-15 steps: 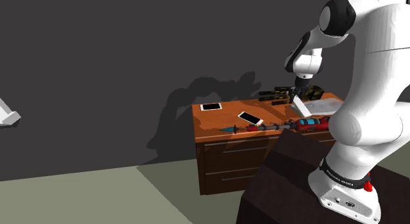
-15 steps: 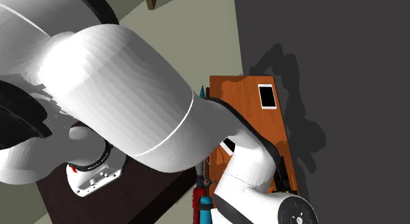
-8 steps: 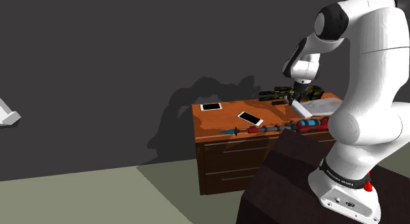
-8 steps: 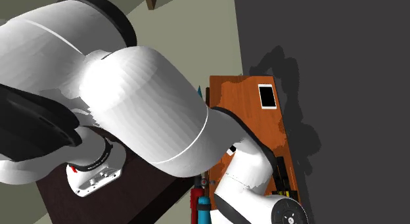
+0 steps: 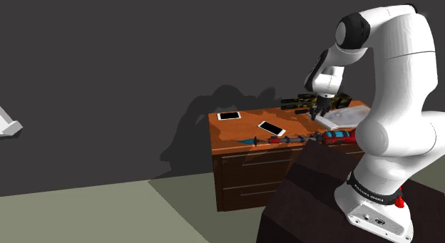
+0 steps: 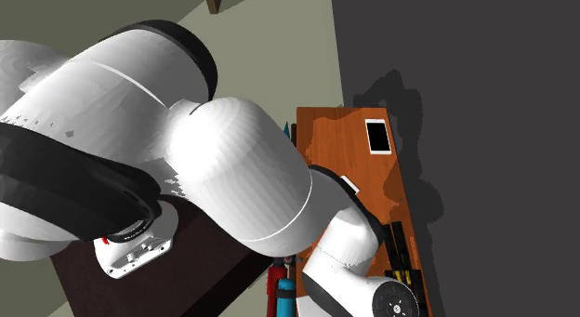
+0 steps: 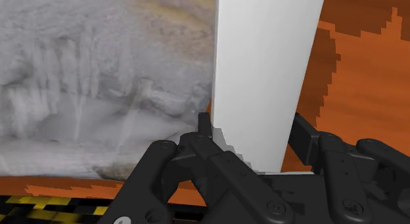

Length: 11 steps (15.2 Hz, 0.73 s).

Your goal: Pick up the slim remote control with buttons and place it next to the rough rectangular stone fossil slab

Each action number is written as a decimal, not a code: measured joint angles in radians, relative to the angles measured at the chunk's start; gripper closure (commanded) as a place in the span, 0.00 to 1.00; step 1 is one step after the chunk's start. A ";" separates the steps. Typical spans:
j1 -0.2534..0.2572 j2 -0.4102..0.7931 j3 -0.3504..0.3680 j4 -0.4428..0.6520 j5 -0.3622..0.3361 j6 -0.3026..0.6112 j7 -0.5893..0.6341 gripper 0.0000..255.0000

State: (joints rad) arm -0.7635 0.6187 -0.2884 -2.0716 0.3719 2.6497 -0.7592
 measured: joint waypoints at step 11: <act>-0.021 0.044 0.021 0.024 0.022 0.037 -0.014 1.00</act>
State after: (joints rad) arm -0.7846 0.6632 -0.2674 -2.0472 0.3936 2.6863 -0.7735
